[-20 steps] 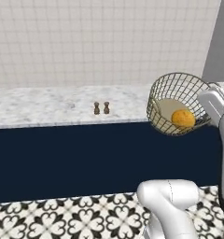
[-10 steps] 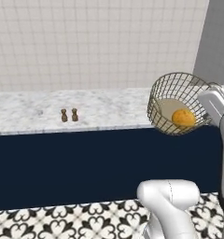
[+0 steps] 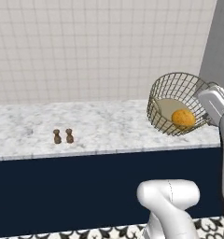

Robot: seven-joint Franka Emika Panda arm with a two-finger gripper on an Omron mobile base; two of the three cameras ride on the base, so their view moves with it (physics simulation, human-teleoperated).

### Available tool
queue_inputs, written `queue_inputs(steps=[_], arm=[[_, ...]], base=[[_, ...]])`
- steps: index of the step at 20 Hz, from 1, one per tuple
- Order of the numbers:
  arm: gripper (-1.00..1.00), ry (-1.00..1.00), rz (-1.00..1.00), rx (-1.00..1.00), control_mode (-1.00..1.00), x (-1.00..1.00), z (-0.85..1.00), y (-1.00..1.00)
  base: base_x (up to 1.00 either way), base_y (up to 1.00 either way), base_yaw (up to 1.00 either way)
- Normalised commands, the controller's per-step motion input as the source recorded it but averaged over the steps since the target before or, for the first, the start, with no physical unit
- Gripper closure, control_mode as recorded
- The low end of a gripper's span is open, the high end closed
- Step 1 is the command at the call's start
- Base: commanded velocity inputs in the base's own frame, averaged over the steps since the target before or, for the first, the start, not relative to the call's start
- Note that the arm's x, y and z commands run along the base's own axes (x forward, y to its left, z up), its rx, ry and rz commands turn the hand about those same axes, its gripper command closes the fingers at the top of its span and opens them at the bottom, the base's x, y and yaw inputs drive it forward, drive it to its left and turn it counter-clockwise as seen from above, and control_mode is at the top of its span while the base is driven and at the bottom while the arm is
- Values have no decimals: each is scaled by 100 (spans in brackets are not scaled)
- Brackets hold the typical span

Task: Open the cabinet, pick up the bread from the cabinet and place it in the basket. Then move the basket to the dining counter.

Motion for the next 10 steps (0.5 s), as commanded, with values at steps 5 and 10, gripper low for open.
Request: queue_inputs(steps=[5,10], arm=[[100,0,0,0,100,0,0,0],[100,0,0,0,100,0,0,0]], base=[[50,-18,0],[36,-6,0]])
